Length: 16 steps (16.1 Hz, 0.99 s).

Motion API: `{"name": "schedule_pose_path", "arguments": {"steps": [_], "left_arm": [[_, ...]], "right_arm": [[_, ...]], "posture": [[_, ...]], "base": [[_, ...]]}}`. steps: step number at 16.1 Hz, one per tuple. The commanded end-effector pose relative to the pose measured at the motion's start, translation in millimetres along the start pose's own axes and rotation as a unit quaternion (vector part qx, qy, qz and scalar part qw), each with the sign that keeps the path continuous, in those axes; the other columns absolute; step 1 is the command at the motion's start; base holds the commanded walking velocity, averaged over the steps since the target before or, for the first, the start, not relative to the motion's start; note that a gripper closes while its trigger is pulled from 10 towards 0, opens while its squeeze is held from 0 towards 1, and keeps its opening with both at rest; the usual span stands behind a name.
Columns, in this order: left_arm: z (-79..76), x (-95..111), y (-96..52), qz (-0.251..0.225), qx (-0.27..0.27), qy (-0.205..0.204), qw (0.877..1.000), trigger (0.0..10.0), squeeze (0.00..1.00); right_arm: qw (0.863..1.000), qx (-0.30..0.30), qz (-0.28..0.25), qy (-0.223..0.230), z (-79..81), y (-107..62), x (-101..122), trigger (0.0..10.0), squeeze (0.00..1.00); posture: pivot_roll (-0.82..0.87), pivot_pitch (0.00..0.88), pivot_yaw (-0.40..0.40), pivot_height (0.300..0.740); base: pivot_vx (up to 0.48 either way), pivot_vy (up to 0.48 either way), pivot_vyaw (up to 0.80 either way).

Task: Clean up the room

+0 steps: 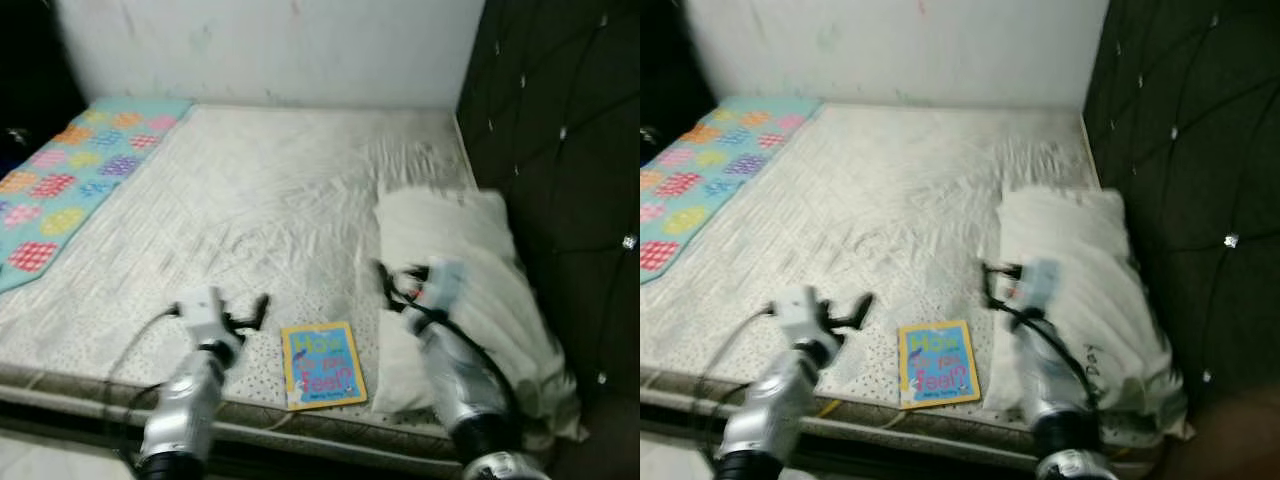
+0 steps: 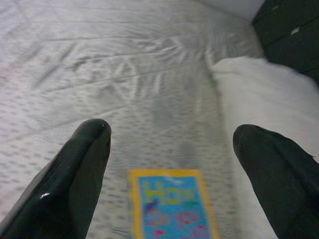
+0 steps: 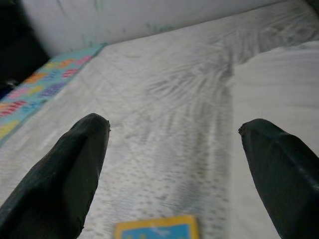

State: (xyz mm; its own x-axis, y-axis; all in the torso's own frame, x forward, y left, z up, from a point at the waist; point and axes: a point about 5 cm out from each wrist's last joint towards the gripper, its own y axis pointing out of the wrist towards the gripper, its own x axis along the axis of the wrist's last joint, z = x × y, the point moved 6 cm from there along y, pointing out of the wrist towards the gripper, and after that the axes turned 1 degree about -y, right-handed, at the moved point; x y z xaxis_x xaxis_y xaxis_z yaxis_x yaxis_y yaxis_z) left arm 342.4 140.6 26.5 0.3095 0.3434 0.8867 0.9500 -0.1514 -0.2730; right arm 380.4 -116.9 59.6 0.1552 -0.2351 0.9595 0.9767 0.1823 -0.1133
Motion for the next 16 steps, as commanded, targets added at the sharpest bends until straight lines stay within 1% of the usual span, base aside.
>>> {"name": "schedule_pose_path", "arguments": {"steps": [1, 2, 3, 4, 5, 6, 7, 8, 9, 10, 11, 13, 14, 16], "left_arm": [[-11.1, -1, -0.3, 0.006, -0.015, 0.018, 1.000, 10.0, 0.00], [-19.7, -1, -7.5, 0.009, -0.049, 0.045, 0.998, 10.0, 0.00], [-23.2, -1, -16.0, 0.005, -0.071, 0.059, 0.996, 10.0, 0.00], [-23.5, -2, -19.3, 0.006, -0.081, 0.064, 0.995, 10.0, 0.00], [-9.3, -2, -17.4, 0.006, -0.047, 0.052, 0.998, 10.0, 0.00], [-4.1, 2, -15.3, -0.001, -0.033, 0.043, 0.999, 10.0, 0.00], [-1.7, 6, -13.5, -0.011, -0.025, 0.043, 0.999, 10.0, 0.00], [3.8, 8, -13.1, -0.016, -0.004, 0.032, 0.999, 10.0, 0.00], [5.7, 8, -13.2, -0.016, 0.003, 0.024, 1.000, 10.0, 0.00], [6.1, 7, -13.1, -0.016, 0.003, 0.022, 1.000, 10.0, 0.00], [8.4, 1, -10.6, -0.002, 0.011, 0.016, 1.000, 10.0, 0.00], [6.8, -5, -6.7, 0.009, 0.012, 0.003, 1.000, 10.0, 0.00], [2.8, -9, -3.9, 0.015, 0.009, 0.002, 1.000, 10.0, 0.00], [-5.6, -13, -1.0, 0.018, -0.003, 0.001, 1.000, 10.0, 0.00]], "right_arm": [[1.000, -0.015, 0.006, -0.004, -14.3, -1.1, -1, 10.0, 0.00], [1.000, -0.015, 0.010, -0.005, -15.6, 0.0, -2, 10.0, 0.00], [1.000, -0.010, 0.015, -0.013, -14.5, 1.7, -3, 10.0, 0.00], [1.000, -0.006, 0.018, -0.019, -13.5, 3.1, -3, 10.0, 0.00], [1.000, 0.000, 0.021, -0.024, -10.3, 5.5, -3, 10.0, 0.00], [0.999, 0.007, 0.020, -0.030, -6.3, 7.5, -2, 10.0, 0.00], [0.999, 0.018, 0.015, -0.036, 0.2, 9.4, 1, 10.0, 0.00], [0.998, 0.026, 0.016, -0.046, 6.5, 11.7, 2, 10.0, 0.00], [0.998, 0.026, 0.020, -0.048, 7.5, 12.7, 0, 10.0, 0.00], [0.998, 0.026, 0.022, -0.047, 7.4, 12.7, -1, 10.0, 0.00], [0.998, 0.029, 0.025, -0.044, 9.2, 10.0, -5, 10.0, 0.00], [0.998, 0.028, 0.031, -0.044, 8.6, 5.3, -11, 10.0, 0.00], [0.998, 0.026, 0.035, -0.037, 6.3, 1.6, -15, 10.0, 0.00], [0.998, 0.028, 0.035, -0.032, 6.9, -1.8, -16, 10.0, 0.00]], "posture": [[-0.06, 0.000, 0.051, 0.740], [-0.04, 0.000, 0.034, 0.740], [-0.03, 0.000, 0.020, 0.740], [-0.01, 0.000, 0.006, 0.740], [0.00, 0.000, -0.003, 0.740], [0.00, 0.000, -0.011, 0.740], [0.00, 0.000, -0.018, 0.740], [0.01, 0.000, -0.026, 0.740], [0.02, 0.000, -0.030, 0.740], [0.02, 0.000, -0.031, 0.740], [0.01, 0.000, -0.026, 0.740], [-0.01, 0.000, -0.019, 0.740], [-0.02, 0.000, -0.016, 0.740], [-0.02, 0.000, -0.017, 0.740]], "base": [[0.000, 0.000, 0.00], [0.000, 0.000, 0.00], [0.000, 0.000, 0.00], [0.000, 0.000, 0.00], [0.000, 0.000, 0.00], [0.000, 0.000, 0.00], [0.000, 0.000, 0.00], [0.000, 0.000, 0.00], [0.000, 0.000, 0.00], [0.000, 0.000, 0.00], [0.000, 0.000, 0.00], [0.000, 0.000, 0.00], [0.000, 0.000, 0.00], [0.000, 0.000, 0.00]]}}
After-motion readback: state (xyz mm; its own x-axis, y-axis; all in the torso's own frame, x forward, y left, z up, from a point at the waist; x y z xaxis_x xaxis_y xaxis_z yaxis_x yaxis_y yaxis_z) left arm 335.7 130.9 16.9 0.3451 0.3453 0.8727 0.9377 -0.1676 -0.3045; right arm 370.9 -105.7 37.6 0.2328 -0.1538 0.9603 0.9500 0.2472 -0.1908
